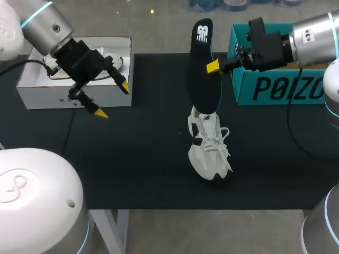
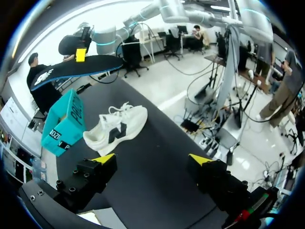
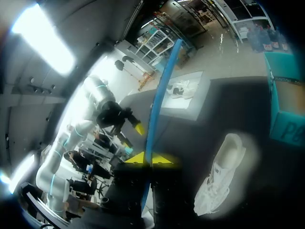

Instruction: Take the shoe out of the shoebox, open the shoe tongue, remove and reinsert the insole, then place the shoe into the shoebox

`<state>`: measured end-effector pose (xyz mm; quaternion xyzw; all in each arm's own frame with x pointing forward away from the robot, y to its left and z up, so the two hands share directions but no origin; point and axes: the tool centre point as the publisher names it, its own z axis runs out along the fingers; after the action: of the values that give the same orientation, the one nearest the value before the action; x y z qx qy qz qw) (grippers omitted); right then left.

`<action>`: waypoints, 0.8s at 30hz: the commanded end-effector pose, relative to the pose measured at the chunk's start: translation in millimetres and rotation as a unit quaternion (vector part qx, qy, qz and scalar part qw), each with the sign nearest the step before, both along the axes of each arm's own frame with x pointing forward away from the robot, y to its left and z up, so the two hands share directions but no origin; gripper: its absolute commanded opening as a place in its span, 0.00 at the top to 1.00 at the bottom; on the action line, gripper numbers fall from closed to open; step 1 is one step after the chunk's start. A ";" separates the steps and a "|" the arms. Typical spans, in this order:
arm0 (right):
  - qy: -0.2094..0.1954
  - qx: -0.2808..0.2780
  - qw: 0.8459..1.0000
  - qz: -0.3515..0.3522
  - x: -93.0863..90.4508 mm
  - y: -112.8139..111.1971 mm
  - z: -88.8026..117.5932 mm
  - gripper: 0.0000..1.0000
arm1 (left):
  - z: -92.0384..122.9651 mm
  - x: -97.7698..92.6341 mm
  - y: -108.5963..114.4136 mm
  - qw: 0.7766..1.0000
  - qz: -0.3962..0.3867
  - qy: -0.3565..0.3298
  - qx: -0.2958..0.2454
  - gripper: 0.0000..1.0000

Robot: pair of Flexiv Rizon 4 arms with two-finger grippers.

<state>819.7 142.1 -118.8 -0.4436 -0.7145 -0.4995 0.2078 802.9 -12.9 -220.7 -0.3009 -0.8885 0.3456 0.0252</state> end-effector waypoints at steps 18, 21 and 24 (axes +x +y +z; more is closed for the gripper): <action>0.000 -0.001 1.000 -0.001 -0.2 1.1 -0.4 1.00 | -6.8 15.0 6.7 0.996 0.080 -0.028 0.006 0.00; 0.000 -0.001 1.000 -0.001 -0.2 1.1 -0.4 1.00 | -6.8 15.0 6.7 0.996 0.080 -0.028 0.006 0.00; 0.005 -0.008 1.000 -0.004 10.2 -2.6 -5.4 1.00 | -6.8 15.0 6.7 0.996 0.080 -0.028 0.006 0.00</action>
<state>821.2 140.7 -120.0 -0.4456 -0.7142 -0.4988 0.2062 817.0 -5.8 -227.3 -0.2378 -0.9118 0.3338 -0.0265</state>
